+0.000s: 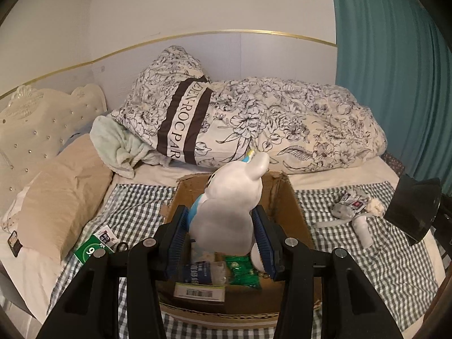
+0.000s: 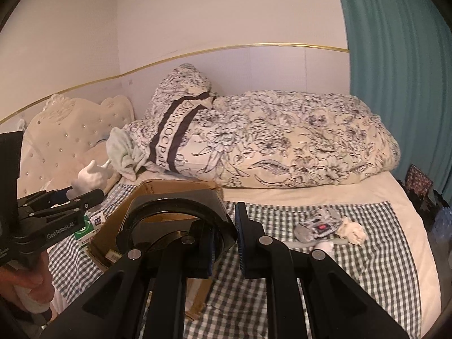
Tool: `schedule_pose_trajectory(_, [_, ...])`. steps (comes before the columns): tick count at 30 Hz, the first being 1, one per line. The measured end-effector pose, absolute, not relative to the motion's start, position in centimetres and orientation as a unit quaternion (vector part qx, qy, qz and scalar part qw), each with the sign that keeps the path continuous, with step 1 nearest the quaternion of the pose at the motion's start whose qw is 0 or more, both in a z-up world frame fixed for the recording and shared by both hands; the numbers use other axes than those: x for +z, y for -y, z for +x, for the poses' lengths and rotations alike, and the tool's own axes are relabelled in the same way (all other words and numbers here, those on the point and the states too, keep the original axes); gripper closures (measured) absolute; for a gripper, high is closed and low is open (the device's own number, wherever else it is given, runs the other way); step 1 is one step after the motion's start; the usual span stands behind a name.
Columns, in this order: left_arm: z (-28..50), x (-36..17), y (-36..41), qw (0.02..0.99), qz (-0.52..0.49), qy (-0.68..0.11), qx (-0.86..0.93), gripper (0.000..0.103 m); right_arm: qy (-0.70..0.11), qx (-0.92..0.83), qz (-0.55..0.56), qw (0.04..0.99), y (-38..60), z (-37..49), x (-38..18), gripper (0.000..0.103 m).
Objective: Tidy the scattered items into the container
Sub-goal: 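Lower the plush toy and black item into the box and open both tools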
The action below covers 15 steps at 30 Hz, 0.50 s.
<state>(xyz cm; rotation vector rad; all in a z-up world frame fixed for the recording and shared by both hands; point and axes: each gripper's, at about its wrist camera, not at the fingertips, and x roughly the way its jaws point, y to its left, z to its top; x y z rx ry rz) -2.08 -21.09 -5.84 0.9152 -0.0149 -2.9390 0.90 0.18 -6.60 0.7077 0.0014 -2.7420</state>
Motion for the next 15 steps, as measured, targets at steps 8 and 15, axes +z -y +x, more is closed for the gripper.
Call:
schedule_pose_trajectory(8, [-4.2, -8.2, 22.6, 0.031, 0.333, 0.001, -0.943, 0.056, -0.02, -0.948, 0.267, 0.175, 3.1, -1.1, -8.1, 0.091])
schedule_pose_trajectory(15, [-6.0, -10.7, 23.4, 0.038, 0.366, 0.004, -0.93, 0.056, -0.04, -0.935, 0.298, 0.189, 5.5, -3.1, -10.6, 0.091])
